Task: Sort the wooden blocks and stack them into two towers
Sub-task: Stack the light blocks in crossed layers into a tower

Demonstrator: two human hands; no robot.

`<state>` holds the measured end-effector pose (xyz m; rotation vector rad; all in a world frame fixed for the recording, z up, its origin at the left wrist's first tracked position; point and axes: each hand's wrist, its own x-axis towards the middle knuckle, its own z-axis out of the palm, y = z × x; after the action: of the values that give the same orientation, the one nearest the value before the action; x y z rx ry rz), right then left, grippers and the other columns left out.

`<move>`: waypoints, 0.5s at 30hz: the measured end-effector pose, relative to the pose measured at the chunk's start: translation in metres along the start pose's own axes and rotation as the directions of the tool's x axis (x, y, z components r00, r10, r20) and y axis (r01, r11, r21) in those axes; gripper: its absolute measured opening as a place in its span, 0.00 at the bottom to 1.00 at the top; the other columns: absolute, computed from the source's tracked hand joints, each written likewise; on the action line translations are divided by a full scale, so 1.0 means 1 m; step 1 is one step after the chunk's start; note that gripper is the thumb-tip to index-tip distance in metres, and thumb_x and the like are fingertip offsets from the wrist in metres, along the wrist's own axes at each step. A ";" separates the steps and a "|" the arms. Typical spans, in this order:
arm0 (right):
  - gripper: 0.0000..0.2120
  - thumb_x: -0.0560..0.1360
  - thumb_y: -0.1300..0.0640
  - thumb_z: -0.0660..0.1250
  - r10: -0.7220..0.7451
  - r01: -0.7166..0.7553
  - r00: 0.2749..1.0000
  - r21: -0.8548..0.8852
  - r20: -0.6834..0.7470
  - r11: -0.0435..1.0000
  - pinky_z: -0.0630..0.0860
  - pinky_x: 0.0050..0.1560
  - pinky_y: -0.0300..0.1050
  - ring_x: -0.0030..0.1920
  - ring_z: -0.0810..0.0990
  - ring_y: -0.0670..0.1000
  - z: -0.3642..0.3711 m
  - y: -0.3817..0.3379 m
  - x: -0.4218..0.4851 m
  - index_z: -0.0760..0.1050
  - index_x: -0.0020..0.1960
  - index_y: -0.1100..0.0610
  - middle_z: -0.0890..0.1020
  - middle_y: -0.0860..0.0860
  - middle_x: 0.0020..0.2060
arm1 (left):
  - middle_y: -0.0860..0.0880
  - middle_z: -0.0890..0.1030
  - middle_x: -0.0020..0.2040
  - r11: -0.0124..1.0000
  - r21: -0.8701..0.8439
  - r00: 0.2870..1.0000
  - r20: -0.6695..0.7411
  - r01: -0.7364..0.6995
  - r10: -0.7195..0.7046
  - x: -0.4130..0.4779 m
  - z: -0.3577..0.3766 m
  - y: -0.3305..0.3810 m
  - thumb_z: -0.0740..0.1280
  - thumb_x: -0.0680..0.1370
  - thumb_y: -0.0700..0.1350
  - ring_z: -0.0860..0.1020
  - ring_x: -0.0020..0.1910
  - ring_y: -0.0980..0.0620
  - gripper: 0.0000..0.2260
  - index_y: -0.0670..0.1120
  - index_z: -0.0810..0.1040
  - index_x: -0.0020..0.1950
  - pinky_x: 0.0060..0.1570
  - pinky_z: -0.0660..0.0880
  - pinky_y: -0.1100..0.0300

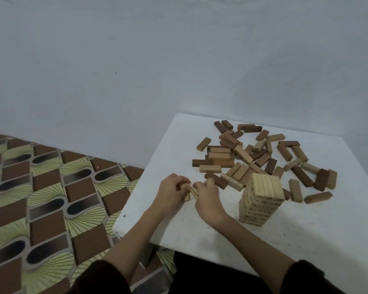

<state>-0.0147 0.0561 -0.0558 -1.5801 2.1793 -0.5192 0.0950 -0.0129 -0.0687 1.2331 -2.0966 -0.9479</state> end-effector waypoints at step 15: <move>0.11 0.77 0.55 0.63 0.098 -0.062 0.979 0.197 -0.179 0.978 0.66 0.61 0.45 0.59 0.64 0.51 0.006 0.012 -0.008 0.70 0.58 0.56 0.71 0.50 0.54 | 0.51 0.76 0.52 0.969 0.071 0.966 0.126 -0.235 0.225 -0.004 -0.013 -0.020 0.59 0.70 0.31 0.70 0.49 0.56 0.17 0.43 0.83 0.49 0.48 0.64 0.75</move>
<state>-0.0185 0.0668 -0.0664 -1.3849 2.2415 -0.8557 0.1166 -0.0199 -0.0764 0.9659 -2.3342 -0.8516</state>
